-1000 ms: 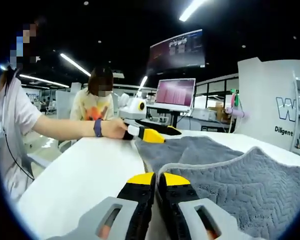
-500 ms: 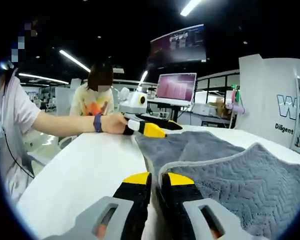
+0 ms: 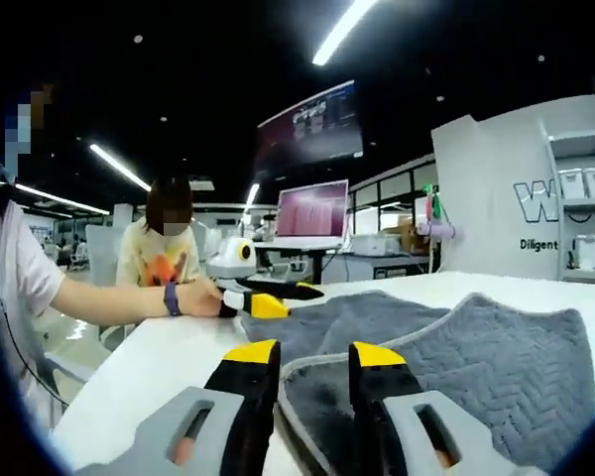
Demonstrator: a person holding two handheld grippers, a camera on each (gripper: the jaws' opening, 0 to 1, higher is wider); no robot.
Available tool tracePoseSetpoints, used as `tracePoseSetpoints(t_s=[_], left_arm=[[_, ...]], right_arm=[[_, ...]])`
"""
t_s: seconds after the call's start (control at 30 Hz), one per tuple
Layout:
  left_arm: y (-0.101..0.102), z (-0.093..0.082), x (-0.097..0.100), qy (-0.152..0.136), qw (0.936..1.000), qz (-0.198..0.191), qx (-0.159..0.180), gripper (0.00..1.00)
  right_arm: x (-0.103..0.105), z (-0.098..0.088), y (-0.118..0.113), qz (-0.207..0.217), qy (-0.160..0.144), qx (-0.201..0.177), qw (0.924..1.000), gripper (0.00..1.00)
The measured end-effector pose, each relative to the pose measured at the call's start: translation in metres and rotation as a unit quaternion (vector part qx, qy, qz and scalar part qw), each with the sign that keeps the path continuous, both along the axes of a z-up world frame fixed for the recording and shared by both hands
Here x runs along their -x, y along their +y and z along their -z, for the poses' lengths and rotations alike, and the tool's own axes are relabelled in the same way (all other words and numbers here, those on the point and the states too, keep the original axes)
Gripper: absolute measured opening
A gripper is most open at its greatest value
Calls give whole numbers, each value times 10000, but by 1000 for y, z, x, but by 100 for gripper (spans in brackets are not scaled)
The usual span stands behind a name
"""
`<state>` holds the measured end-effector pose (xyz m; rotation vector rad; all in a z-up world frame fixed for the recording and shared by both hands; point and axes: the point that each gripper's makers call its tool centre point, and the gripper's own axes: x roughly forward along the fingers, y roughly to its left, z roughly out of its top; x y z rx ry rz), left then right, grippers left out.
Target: Fold the towel on the table until its edges align and the towel forms a compact rectangular stack.
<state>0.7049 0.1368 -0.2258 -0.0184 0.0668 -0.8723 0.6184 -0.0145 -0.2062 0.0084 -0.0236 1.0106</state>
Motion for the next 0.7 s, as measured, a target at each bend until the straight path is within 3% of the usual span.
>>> tracePoseSetpoints(t_s=[0.27, 0.43, 0.5, 0.7], left_arm=[[2, -1, -2, 25, 10000, -8, 50, 74], [2, -2, -2, 31, 10000, 14, 82, 74], [3, -2, -3, 37, 9999, 19, 108, 74], [2, -2, 0, 29, 9999, 40, 125, 74]], right_arm=[[-34, -20, -60, 1173, -6, -588, 9914, 34], [-54, -18, -106, 1903, 152, -835, 9780, 53], [-59, -15, -125, 2103, 333, -1000, 9719, 60], [-57, -10, -150, 2221, 386, -1001, 9691, 71]])
